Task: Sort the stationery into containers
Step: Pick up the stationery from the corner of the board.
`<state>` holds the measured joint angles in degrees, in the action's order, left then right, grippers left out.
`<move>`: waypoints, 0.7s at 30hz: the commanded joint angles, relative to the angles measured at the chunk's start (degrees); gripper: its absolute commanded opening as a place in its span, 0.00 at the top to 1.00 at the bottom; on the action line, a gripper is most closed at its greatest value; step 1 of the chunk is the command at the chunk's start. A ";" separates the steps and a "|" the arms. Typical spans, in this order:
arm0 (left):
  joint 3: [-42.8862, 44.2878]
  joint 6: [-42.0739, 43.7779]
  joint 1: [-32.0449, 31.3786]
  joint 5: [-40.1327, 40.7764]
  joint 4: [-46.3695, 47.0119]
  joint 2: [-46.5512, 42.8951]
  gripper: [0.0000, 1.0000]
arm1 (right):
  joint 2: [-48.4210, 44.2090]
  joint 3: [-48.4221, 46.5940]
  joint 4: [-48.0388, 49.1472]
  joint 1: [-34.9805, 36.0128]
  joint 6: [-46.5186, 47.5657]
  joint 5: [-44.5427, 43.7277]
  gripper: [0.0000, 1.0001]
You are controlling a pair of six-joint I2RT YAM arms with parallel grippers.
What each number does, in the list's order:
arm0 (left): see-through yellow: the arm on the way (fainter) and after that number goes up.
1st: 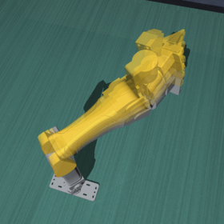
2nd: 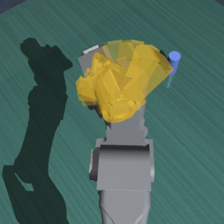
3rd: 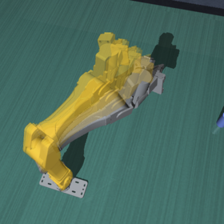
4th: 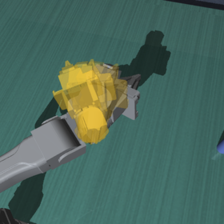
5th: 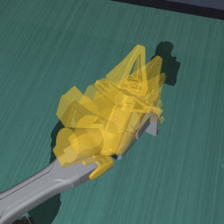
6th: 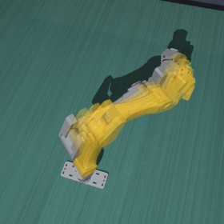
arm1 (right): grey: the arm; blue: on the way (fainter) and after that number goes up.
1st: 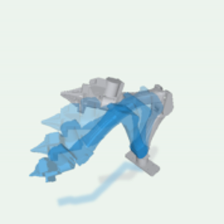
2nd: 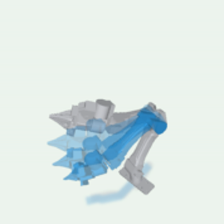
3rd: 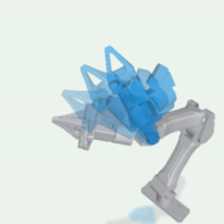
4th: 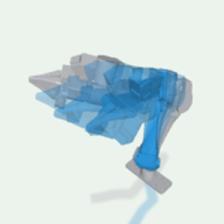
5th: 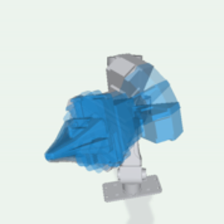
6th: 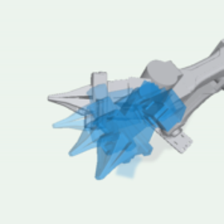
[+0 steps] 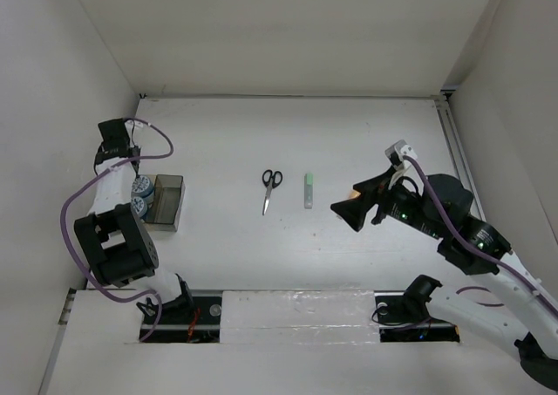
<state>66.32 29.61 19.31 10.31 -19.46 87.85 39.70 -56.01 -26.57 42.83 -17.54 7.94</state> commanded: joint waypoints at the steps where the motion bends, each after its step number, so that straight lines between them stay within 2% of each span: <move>1: -0.76 0.64 1.95 1.83 0.83 -1.46 1.00 | -1.03 -1.65 1.08 1.03 0.31 -1.96 0.00; 3: -0.76 -0.07 4.85 -0.01 2.85 -2.25 1.00 | -1.03 -2.17 1.08 1.03 0.31 -1.97 0.00; 6: -2.34 0.54 4.86 -1.69 4.60 -2.86 1.00 | -1.03 -2.79 0.55 1.03 0.84 -1.45 0.00; 21: -2.34 -2.89 4.33 -3.45 7.33 4.87 1.00 | -1.56 -2.79 0.55 3.14 1.37 -1.97 0.00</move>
<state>63.96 27.92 23.92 7.75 -14.81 93.27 38.65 -56.55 -26.72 45.17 -17.08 6.59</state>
